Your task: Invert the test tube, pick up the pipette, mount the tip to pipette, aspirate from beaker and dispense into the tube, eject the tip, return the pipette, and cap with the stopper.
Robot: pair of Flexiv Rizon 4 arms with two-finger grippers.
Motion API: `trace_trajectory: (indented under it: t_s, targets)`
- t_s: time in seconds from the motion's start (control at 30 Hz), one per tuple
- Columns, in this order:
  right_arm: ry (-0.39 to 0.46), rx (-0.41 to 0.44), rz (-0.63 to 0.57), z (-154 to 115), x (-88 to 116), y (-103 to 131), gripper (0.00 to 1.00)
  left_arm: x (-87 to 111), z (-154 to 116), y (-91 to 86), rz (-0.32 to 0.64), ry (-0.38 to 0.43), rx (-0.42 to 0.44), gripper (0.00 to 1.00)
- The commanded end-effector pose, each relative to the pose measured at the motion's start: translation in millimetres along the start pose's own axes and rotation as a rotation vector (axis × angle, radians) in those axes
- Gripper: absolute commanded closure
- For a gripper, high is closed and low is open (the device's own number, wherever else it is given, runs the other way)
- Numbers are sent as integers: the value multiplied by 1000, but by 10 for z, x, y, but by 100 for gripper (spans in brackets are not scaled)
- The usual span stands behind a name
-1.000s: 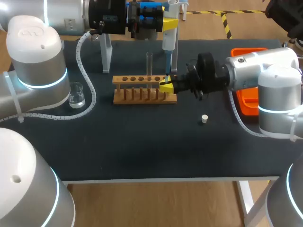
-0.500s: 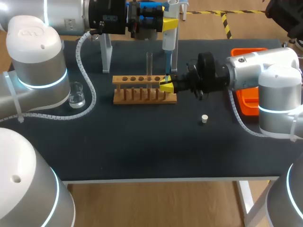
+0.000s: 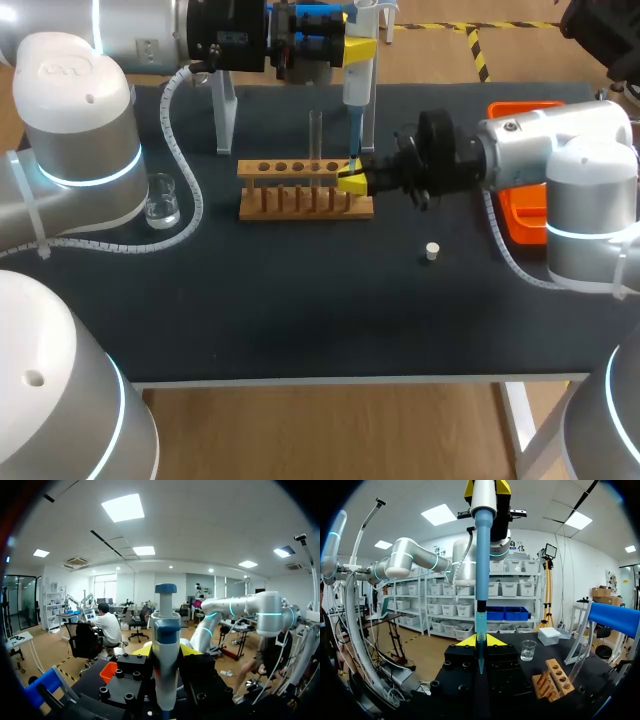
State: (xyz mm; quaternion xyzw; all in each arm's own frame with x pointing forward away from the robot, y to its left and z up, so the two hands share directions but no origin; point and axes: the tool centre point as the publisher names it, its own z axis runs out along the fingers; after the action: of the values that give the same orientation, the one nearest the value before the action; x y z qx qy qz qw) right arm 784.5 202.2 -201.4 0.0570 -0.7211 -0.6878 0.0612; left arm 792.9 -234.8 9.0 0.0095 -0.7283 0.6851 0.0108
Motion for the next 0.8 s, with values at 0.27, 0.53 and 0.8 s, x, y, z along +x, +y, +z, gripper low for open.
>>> trace_trajectory:
  t_s: [0.27,0.53,0.8]
  targets:
    - [-10,2,-1,-2,6,24,100,-7,-9,-1,-1,4,-1,100]
    - [-9,0,-3,0,0,37,100,-7,-9,-1,-1,4,-1,100]
    - [-7,-1,-5,9,1,57,100,-7,-9,-1,-1,4,-1,100]
